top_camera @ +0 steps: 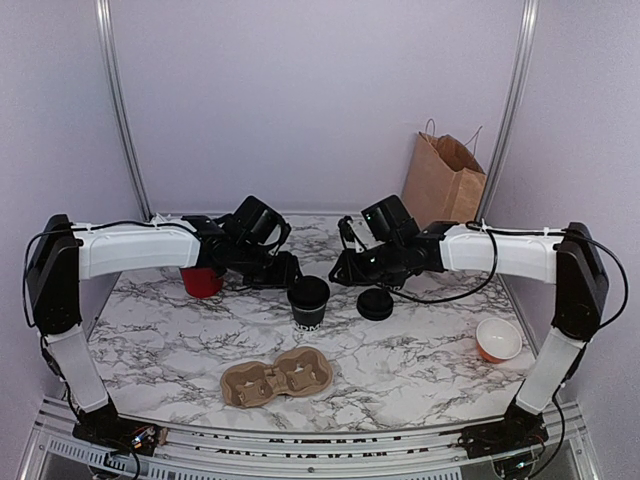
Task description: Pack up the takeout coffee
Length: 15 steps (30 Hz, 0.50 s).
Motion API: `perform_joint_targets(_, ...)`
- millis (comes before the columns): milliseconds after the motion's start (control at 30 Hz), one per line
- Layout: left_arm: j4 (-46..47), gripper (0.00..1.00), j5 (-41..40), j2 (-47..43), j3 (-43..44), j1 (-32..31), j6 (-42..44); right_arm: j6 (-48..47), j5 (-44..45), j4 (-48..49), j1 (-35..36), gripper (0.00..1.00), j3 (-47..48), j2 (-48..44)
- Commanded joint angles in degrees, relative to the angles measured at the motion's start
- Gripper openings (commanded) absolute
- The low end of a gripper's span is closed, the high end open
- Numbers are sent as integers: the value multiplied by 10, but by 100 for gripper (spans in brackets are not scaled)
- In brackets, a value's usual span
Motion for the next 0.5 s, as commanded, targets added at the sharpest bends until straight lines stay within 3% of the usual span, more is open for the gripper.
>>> perform_joint_targets(0,2,53,-6,-6,-7,-3,-4,8,-21,33,-1,22,-1,12)
perform_joint_targets(467,8,41,-4,9,-8,-5,-5,19,-38,48,1,18,-30,25)
